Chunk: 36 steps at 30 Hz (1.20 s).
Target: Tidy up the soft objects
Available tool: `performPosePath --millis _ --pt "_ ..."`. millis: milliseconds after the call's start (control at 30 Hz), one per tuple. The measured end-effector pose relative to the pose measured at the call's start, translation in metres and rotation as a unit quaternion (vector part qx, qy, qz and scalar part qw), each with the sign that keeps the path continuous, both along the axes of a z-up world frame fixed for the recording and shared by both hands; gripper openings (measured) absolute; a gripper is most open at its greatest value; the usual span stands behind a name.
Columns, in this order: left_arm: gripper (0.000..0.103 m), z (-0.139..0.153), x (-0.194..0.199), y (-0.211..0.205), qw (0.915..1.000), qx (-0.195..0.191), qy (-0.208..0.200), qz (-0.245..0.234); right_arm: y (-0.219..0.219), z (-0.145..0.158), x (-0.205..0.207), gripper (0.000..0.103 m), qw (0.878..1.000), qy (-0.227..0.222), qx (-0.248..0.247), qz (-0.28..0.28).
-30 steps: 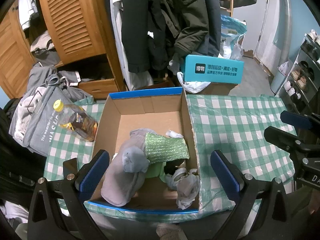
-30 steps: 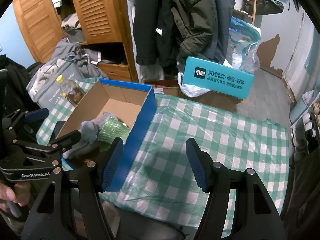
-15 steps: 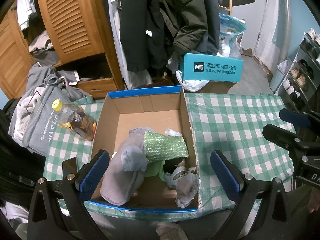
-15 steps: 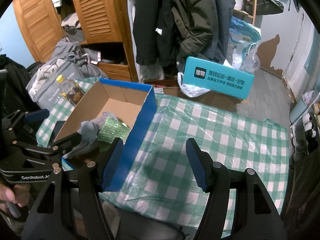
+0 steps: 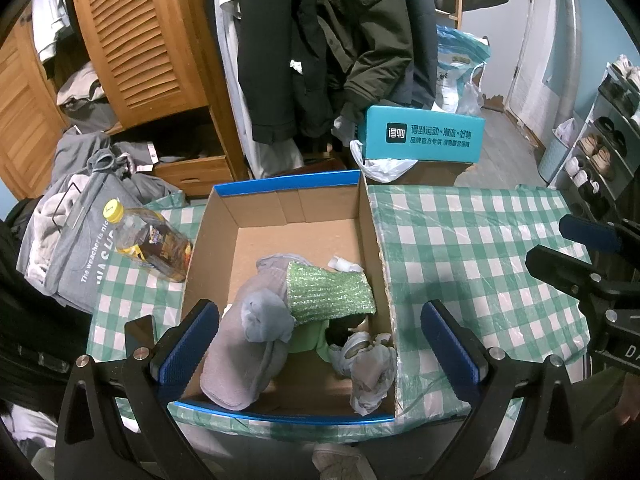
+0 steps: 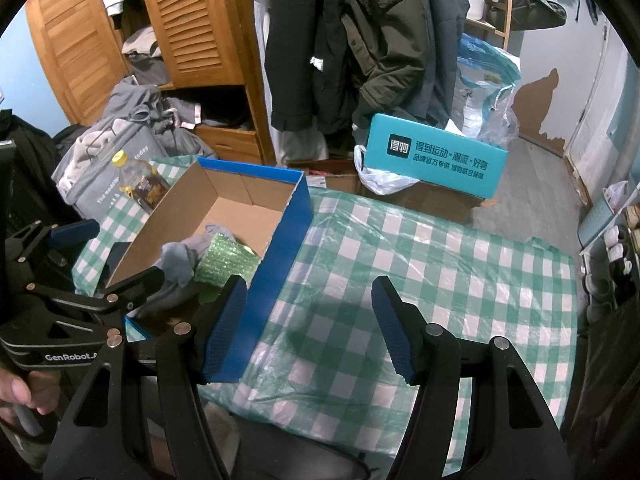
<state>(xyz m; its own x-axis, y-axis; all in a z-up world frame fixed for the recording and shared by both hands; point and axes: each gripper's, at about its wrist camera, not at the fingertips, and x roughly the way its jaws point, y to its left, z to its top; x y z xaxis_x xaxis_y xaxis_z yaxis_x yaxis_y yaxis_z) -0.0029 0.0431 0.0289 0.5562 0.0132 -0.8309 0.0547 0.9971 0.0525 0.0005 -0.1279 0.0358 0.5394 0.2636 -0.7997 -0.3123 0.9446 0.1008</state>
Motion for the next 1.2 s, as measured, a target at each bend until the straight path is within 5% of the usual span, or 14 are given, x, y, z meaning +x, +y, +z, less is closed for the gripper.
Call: performPosePath --millis 1200 --pt "0.102 0.0010 -0.0023 -0.0049 1.0000 0.000 0.000 0.000 -0.0003 0.0002 -0.0005 0.064 1.000 0.000 0.000 0.000"
